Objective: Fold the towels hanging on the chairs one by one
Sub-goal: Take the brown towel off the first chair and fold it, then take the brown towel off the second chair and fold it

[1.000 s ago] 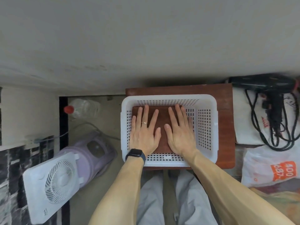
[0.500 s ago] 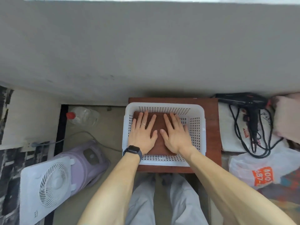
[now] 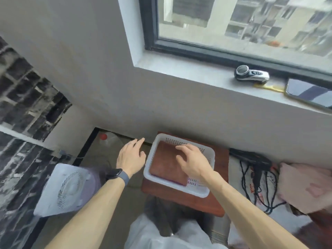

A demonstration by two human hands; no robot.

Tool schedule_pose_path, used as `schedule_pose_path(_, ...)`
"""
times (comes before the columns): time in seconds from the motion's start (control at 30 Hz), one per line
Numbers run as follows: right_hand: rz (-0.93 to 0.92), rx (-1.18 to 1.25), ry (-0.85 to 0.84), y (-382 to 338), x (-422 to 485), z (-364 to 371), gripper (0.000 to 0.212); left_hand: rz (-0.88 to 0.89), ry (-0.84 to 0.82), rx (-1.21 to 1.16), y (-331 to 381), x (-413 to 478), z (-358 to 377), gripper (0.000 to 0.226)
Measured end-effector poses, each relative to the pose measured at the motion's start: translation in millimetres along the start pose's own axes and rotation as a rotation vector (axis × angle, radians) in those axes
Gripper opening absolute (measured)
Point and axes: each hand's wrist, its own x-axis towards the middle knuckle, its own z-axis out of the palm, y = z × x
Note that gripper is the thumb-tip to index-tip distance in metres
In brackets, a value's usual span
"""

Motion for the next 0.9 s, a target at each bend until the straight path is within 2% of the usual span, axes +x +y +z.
schedule_pose_path(0.23, -0.329, -0.048, -0.083, -56.3, -10.7, -20.6, 0.041, -0.269, 0.189, -0.242, -20.2, -86.0, -21.1, 0.052)
schedule_pose_path(0.43, -0.741, -0.058, -0.185, -172.0, -39.9, -1.4, 0.036, -0.568, 0.402, -0.394, -60.4, -211.9, -43.8, 0.051)
schedule_pose_path(0.7, -1.208, -0.107, -0.442, -334.5, -136.8, 82.9, 0.035, -1.027, 0.862, -0.435, -138.7, -422.1, -72.1, 0.048)
schedule_pose_path(0.9, -1.441, -0.107, -0.565, -434.1, -249.0, 158.8, 0.035, -1.256, 1.033, -0.412, -184.8, -575.4, -73.1, 0.047)
